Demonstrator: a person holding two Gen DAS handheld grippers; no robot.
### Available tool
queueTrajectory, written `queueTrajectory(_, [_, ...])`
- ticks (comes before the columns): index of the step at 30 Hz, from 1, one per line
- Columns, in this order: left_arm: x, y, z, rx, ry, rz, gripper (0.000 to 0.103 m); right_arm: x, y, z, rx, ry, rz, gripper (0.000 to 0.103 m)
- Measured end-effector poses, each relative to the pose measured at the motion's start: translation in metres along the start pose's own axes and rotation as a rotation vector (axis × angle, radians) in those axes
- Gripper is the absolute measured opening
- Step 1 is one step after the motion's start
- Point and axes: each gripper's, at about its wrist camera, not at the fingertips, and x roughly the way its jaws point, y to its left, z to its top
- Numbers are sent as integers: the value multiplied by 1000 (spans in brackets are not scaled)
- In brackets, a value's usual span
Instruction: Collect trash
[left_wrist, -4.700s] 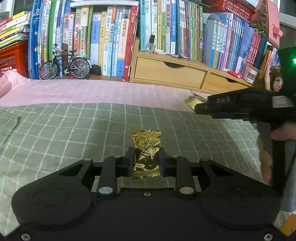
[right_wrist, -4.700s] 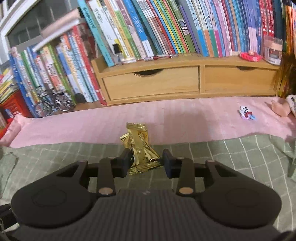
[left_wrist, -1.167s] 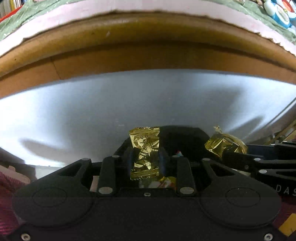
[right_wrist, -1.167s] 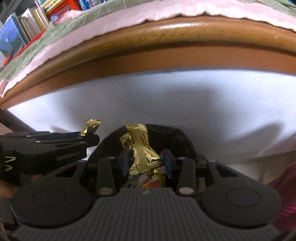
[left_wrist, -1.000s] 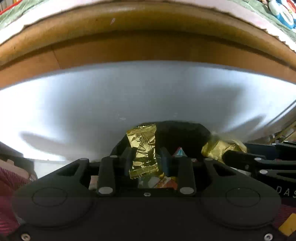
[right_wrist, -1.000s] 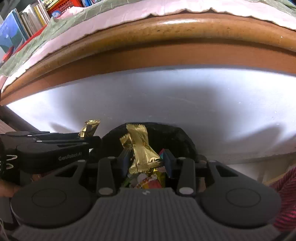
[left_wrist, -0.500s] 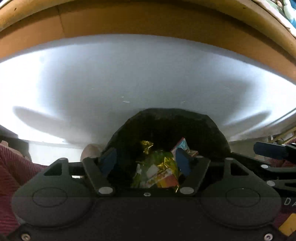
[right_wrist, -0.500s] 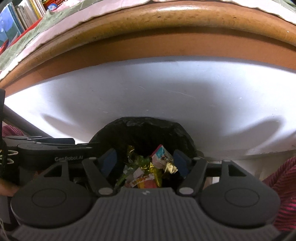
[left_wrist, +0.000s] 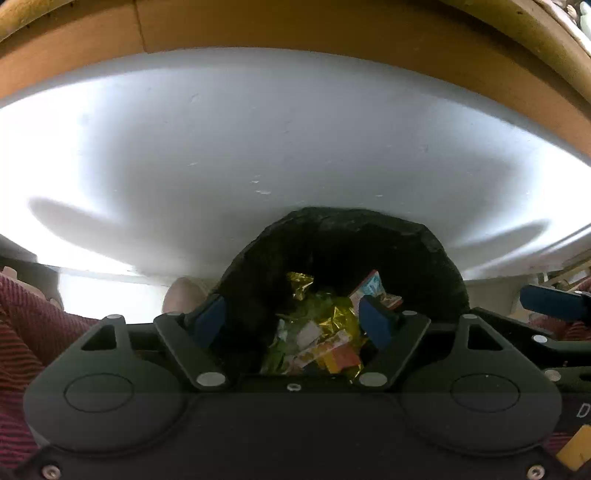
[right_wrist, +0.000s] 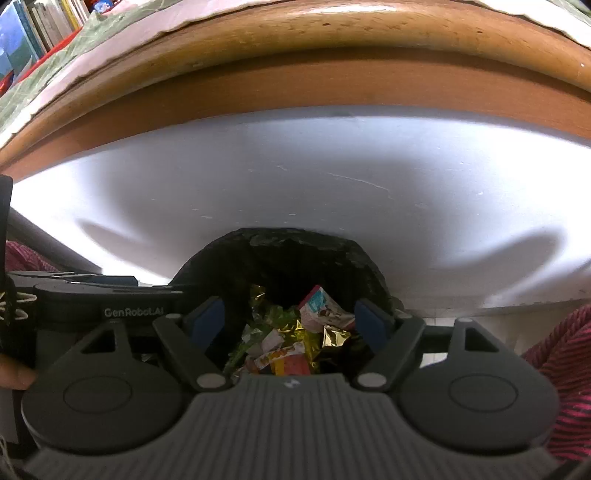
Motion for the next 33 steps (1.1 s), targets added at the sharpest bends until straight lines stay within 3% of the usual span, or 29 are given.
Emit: queueTrajectory(33, [6, 3, -2, -17, 24, 0, 80, 1, 1, 0, 9, 8, -5, 87])
